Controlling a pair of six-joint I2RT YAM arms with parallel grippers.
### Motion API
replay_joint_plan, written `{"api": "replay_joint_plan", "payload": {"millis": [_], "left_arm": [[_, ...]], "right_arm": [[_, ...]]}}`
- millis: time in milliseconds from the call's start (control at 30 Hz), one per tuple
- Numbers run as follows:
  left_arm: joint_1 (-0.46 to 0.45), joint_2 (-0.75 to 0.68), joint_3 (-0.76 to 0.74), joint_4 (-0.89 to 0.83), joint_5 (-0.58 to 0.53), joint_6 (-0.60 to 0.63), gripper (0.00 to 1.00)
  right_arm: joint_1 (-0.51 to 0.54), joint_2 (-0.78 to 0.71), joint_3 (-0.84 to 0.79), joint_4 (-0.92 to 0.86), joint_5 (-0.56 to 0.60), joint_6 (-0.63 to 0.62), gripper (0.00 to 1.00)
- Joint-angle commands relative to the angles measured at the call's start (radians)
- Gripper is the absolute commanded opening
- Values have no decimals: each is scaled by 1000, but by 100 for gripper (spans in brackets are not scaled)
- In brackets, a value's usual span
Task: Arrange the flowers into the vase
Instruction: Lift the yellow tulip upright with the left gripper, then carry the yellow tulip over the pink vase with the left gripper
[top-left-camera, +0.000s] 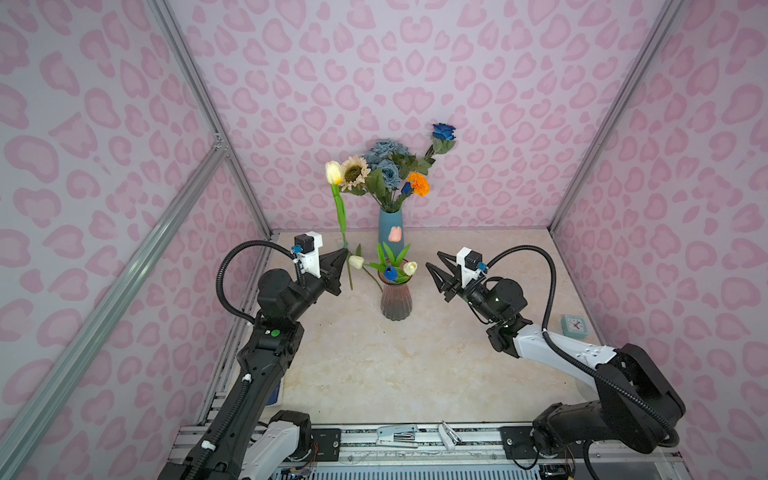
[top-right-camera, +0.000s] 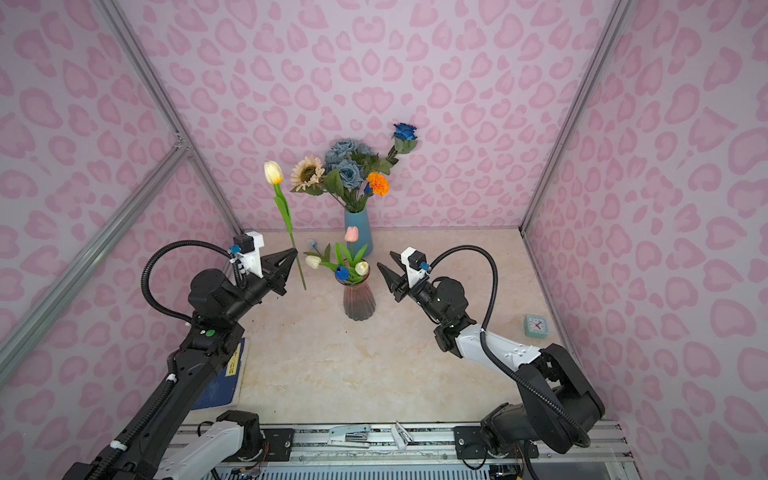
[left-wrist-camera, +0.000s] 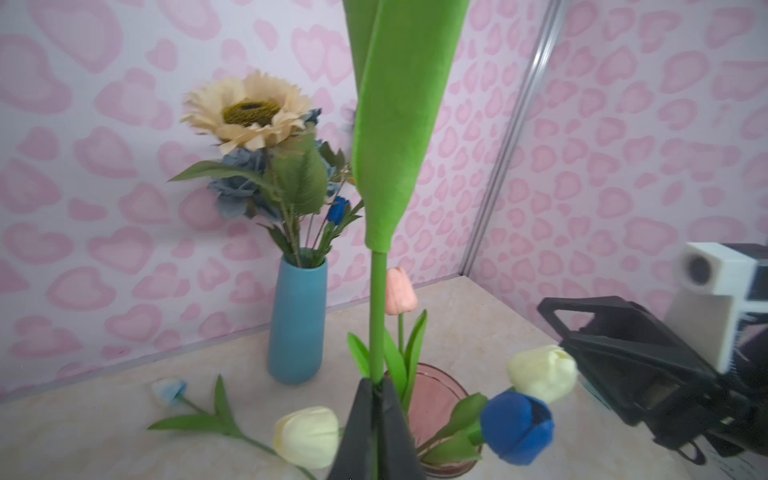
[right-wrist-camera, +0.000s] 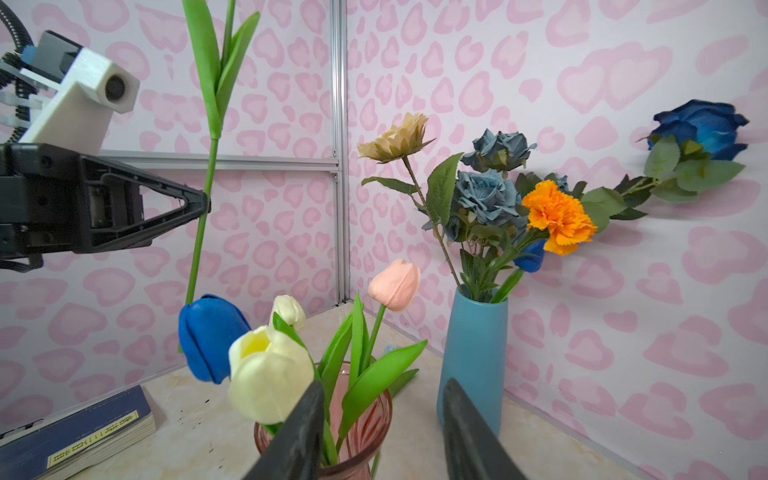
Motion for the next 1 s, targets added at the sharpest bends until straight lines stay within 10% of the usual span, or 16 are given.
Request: {"api": "replay_joint_plan", "payload": {"millis": [0,967], "left_arm": [[-33,8,-10,220,90,-27,3],[-169,276,-78,603,-36,-32,3]], "right_arm": [[7,0,8,26,9,-24,47],[9,-84,-58,67,28,-43,48]]}}
